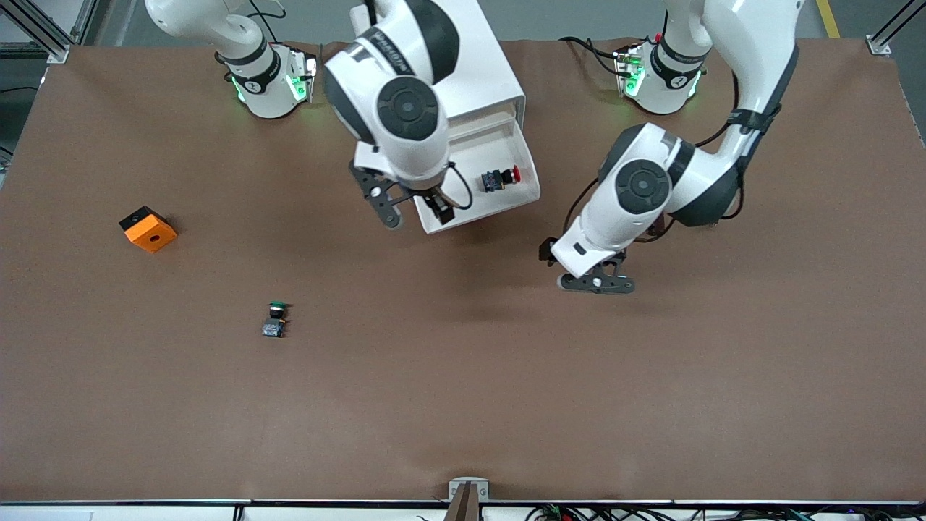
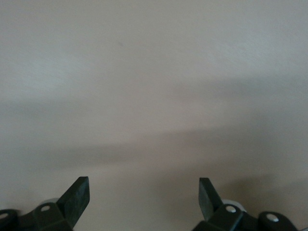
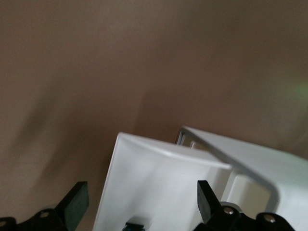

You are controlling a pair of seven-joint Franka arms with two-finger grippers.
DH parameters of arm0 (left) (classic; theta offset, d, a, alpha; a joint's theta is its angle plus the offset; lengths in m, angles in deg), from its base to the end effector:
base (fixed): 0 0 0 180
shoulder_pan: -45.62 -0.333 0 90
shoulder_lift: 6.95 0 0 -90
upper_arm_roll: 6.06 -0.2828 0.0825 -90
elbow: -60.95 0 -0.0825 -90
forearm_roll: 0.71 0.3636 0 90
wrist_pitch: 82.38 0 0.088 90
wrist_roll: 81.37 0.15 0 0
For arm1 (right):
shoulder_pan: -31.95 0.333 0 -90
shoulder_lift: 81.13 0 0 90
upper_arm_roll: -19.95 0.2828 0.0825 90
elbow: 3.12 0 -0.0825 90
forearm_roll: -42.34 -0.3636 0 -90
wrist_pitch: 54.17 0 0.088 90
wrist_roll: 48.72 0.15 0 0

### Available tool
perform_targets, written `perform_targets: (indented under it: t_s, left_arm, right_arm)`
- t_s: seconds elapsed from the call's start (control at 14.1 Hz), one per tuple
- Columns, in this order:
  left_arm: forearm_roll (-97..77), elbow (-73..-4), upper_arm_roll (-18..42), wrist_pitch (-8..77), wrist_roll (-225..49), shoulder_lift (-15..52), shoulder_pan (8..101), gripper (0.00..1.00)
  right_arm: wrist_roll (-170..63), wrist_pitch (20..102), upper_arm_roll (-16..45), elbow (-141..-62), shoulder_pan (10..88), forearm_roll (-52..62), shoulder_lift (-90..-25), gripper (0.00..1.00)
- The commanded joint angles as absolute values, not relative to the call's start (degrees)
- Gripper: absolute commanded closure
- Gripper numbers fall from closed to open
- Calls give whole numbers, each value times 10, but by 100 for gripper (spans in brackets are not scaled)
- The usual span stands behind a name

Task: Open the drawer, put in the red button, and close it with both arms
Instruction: 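Push the drawer shut with the left gripper while the right gripper withdraws, then push the drawer fully closed with the left gripper while the right gripper retracts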

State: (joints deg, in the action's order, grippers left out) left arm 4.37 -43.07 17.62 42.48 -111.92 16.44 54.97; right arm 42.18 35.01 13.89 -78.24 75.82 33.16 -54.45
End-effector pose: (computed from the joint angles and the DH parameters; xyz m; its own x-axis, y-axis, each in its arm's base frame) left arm 0.5199 -0.3202 0.2696 0.9965 -0.0665 -0.0506 -0.0627 -0.9954 0.0720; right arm 0.4742 0.4109 0.3915 0.5804 -0.8074 -0.1059 -0.7788 -0.5883 0.2177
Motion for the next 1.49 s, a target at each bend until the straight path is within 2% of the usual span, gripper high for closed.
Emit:
perform_targets:
  t_s: [0.0,0.43,0.78,1.06,1.42]
  left_arm:
    - [48,-429,179,447,-1176,188,582,0]
    - [48,-430,182,418,-1359,202,660,0]
    - [40,-432,202,371,-1371,199,674,0]
    - [1,-434,233,361,-1378,199,675,0]
    - [-4,-435,277,305,-1428,201,676,0]
  right_arm:
    - [318,321,145,-785,707,348,-564,0]
    - [10,276,145,-786,580,397,-613,0]
    - [-286,253,145,-774,484,435,-628,0]
    - [-402,232,145,-770,421,435,-631,0]
    - [-465,196,146,-748,370,433,-631,0]
